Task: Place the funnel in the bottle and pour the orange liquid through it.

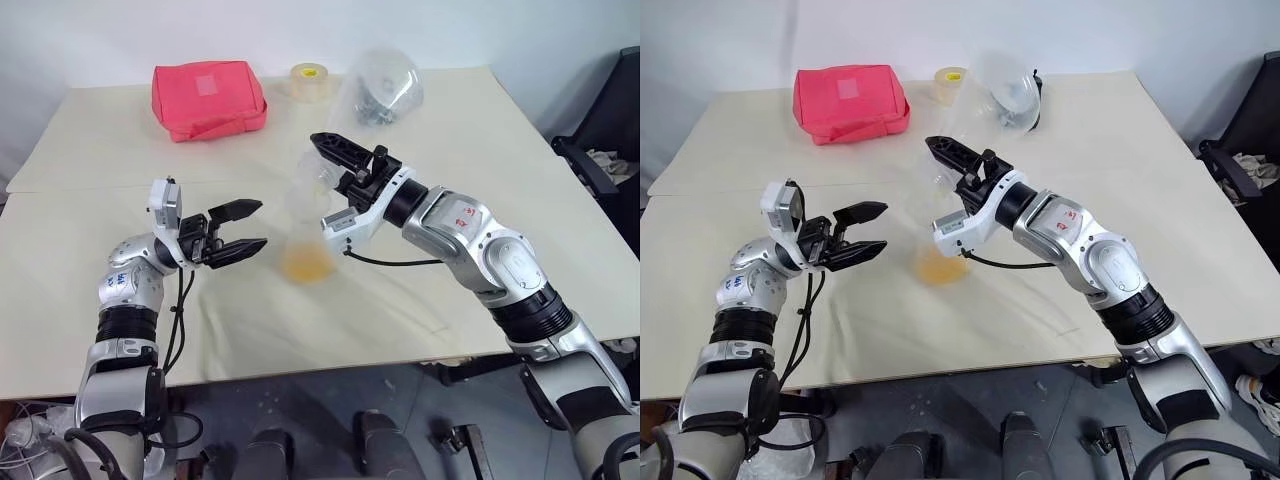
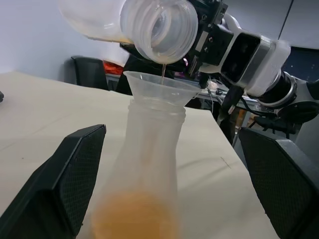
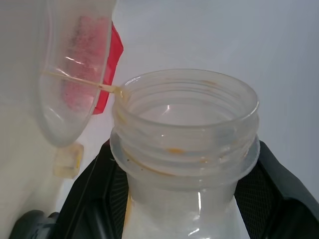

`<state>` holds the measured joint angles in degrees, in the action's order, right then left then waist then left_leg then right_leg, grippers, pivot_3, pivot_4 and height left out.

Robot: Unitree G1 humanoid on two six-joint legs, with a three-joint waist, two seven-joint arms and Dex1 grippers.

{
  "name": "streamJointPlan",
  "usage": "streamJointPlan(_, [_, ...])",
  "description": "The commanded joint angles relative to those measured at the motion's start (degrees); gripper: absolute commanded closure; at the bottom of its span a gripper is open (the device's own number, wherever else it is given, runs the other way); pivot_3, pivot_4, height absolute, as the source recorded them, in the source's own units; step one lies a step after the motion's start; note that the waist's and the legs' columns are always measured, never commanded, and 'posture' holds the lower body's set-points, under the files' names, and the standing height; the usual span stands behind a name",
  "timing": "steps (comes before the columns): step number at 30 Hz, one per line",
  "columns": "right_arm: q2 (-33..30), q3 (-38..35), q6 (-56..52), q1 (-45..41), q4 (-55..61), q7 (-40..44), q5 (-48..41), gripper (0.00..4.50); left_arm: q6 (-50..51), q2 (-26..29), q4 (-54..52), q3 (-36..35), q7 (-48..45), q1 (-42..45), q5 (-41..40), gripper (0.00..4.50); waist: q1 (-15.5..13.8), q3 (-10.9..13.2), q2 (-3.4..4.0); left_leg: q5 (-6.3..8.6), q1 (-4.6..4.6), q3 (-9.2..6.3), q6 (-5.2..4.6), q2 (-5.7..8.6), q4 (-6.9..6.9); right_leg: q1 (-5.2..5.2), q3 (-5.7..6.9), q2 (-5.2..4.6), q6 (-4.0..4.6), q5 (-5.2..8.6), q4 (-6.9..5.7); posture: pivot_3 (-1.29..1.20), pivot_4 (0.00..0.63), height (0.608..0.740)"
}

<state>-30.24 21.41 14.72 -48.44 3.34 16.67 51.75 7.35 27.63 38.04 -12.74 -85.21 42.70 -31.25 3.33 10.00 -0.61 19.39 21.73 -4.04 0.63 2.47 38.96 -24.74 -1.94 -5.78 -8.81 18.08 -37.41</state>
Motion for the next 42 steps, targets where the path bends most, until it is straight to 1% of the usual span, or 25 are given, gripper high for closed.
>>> streamJointPlan(1, [2.48,-4.16,-3.63,1.31,3.98,2.64,-6.5,2.06,-1.07,0.57,0.58,-0.33,-0.8,1.72,0.16,0.0,-0.01,0.0,0.0,0.0,0.0,0.0,0.0,0.01,0.02,0.01,0.0,0.0,0.0,0.0,0.0,0.0,0.15,0.74])
streamJointPlan(5, [6.46,-8.71,-10.27,4.14,8.2,6.65,-15.17,2.06,-1.63,0.8,2.39,-0.08,-1.73,3.22,0.6,0.0,-0.07,0.0,0.0,0.0,0.0,-0.01,0.0,0.0,0.02,0.02,0.01,0.0,0.0,0.0,-0.01,0.0,0.15,0.74])
streamJointPlan(11, [12.03,-17.5,-24.29,3.97,14.02,9.01,-26.31,2.06,-2.62,1.34,5.51,0.36,-3.12,5.36,1.54,0.0,-0.17,0.0,0.0,0.0,0.0,-0.05,0.0,0.0,0.04,0.02,0.03,-0.02,0.0,0.0,-0.03,0.0,0.15,0.74])
streamJointPlan(14, [16.16,-24.68,-38.02,2.75,16.97,9.18,-33.94,2.06,-2.76,1.35,6.15,0.32,-3.14,5.99,1.77,0.0,-0.18,0.0,0.0,0.0,0.0,-0.06,0.0,0.0,0.04,0.03,0.03,-0.03,0.0,0.0,-0.04,0.0,0.15,0.74])
streamJointPlan(17, [18.82,-31.58,-48.55,2.38,19.32,8.17,-40.81,2.06,-2.52,1.78,6.09,0.19,-2.7,5.89,2.13,0.0,-0.2,0.0,0.01,0.0,0.0,-0.08,0.0,0.0,0.05,0.02,0.05,-0.05,0.02,-0.02,-0.07,0.0,0.15,0.74])
streamJointPlan(21, [20.7,-39.53,-56.23,4.13,20.19,5.41,-48.45,2.06,-1.79,2.74,6.06,0.52,-1.91,5.53,2.93,0.0,-0.24,0.0,0.01,0.0,0.0,-0.09,0.0,0.03,0.02,0.0,0.05,-0.1,0.02,-0.02,-0.1,0.0,0.15,0.74])
streamJointPlan(23, [20.41,-41.28,-56.72,6.2,19.69,4.93,-50.87,2.06,-1.56,3.19,6.23,1.0,-0.81,5.48,3.84,0.0,-0.23,-0.01,0.01,0.0,0.0,-0.09,0.0,0.04,0.0,-0.02,0.05,-0.11,0.02,-0.02,-0.12,0.0,0.15,0.74])
streamJointPlan(28, [19.2,-42.43,-55.03,10.75,17.4,3.94,-54.88,2.06,-0.79,3.26,5.2,0.49,1.52,5.19,4.31,0.0,-0.11,-0.01,0.01,0.0,0.0,-0.03,-0.01,0.09,-0.01,-0.07,0.02,-0.14,0.02,-0.02,-0.18,0.0,0.15,0.74])
streamJointPlan(32, [17.87,-41.08,-52.05,15.08,14.53,3.47,-55.54,2.06,-0.1,4.09,3.69,0.75,4.1,3.79,5.41,0.0,-0.15,-0.01,0.01,0.0,-0.01,-0.02,-0.01,0.08,-0.01,-0.12,0.02,-0.14,0.02,-0.02,-0.25,0.0,0.15,0.74])
streamJointPlan(38, [16.28,-39.38,-48.5,17.96,11.59,2.33,-56.5,2.06,-0.09,4.34,2.19,0.82,9.16,2.72,7.03,0.0,-0.2,0.0,0.01,0.0,-0.01,-0.01,-0.01,0.09,0.01,-0.13,0.02,-0.17,0.02,-0.01,-0.27,0.0,0.15,0.74])
streamJointPlan(40, [15.95,-39.32,-47.72,18.47,11.09,1.85,-56.96,1.33,0.91,4.44,1.21,1.08,11.52,2.35,7.73,0.0,-0.26,-0.01,0.01,0.0,-0.01,-0.01,-0.01,0.1,0.02,-0.12,0.01,-0.17,0.02,-0.01,-0.26,0.0,0.15,0.74])
streamJointPlan(42, [15.82,-39.4,-47.56,18.68,11.35,1.34,-57.59,0.75,2.79,4.63,-0.01,1.42,13.96,1.94,8.19,0.0,-0.28,-0.01,0.01,0.0,-0.01,-0.01,-0.01,0.11,0.02,-0.11,0.01,-0.19,0.02,-0.02,-0.27,0.0,0.15,0.74])
